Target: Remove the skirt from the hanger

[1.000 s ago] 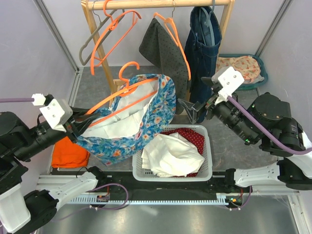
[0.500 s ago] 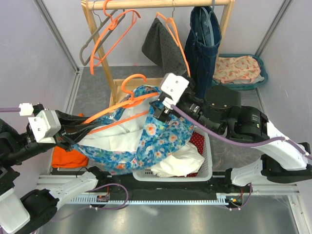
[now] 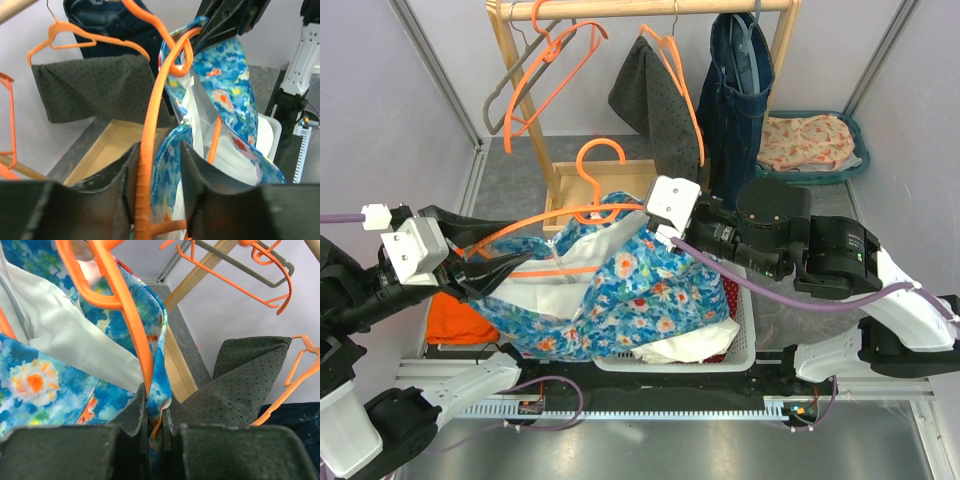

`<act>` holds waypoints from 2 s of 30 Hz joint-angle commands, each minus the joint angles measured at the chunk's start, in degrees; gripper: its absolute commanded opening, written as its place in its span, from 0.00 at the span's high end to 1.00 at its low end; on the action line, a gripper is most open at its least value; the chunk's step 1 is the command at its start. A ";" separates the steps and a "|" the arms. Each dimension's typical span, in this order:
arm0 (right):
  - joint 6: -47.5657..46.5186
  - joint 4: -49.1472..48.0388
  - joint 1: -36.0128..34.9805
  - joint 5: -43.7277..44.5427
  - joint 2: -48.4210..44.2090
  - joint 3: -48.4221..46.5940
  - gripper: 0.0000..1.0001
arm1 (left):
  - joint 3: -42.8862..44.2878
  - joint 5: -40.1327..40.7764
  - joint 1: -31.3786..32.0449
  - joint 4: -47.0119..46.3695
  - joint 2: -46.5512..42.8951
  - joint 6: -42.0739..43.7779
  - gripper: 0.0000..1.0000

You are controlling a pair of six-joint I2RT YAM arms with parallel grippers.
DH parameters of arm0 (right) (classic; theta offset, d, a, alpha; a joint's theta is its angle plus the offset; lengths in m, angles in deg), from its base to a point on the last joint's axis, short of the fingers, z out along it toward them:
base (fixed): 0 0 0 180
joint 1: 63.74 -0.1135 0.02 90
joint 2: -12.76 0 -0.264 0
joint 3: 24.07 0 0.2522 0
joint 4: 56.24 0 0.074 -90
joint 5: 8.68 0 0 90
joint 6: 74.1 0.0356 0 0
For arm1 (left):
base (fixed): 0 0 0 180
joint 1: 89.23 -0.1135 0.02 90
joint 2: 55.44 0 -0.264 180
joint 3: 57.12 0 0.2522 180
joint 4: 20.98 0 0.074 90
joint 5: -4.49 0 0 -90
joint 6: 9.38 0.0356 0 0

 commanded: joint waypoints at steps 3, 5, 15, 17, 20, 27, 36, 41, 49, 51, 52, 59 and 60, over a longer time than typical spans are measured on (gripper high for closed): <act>5.67 -11.07 0.19 1.23 0.15 -2.35 1.00 | -1.44 -6.85 0.33 -4.45 1.71 -0.41 0.25; 5.76 -11.51 0.19 0.79 0.41 -2.62 1.00 | -1.09 -7.47 0.24 -4.80 2.85 -0.67 0.12; 5.49 -12.03 0.19 2.63 -0.46 -0.17 1.00 | 1.37 -6.08 0.33 -6.82 5.23 1.35 0.36; 5.67 -13.09 0.19 2.72 -1.34 0.98 1.00 | 1.02 -5.80 0.33 -7.17 5.31 1.44 0.46; 6.02 -13.88 0.10 2.90 -1.60 2.04 1.00 | 1.20 -6.77 0.33 -7.17 6.28 1.26 0.50; 6.46 -14.84 0.19 3.33 -1.78 2.13 1.00 | 1.37 -7.74 0.33 -7.09 7.77 0.38 0.90; 7.08 -17.04 0.10 5.79 -5.64 6.08 0.66 | 1.29 -3.70 0.33 -6.82 6.46 1.08 0.98; 7.87 -18.80 0.19 9.04 -10.30 9.67 0.38 | -0.12 -0.79 0.33 -6.12 4.96 2.40 0.98; 9.27 -20.12 0.10 16.25 -17.67 16.00 0.27 | 1.28 -0.70 0.33 -5.68 5.40 1.52 0.98; 10.49 -20.21 0.10 16.43 -19.18 18.82 0.27 | 1.37 -0.62 0.33 -5.77 5.40 1.26 0.98; 10.85 -20.38 0.19 16.43 -20.49 19.70 0.28 | 1.46 -0.53 0.33 -5.77 5.40 1.09 0.98; 13.84 -20.91 0.19 15.82 -21.29 23.74 0.35 | -0.82 -2.81 0.24 -6.38 5.76 -1.98 0.98; 14.37 -21.09 0.10 15.38 -20.94 24.53 0.34 | -2.13 -3.51 0.24 -6.38 5.32 -2.34 0.98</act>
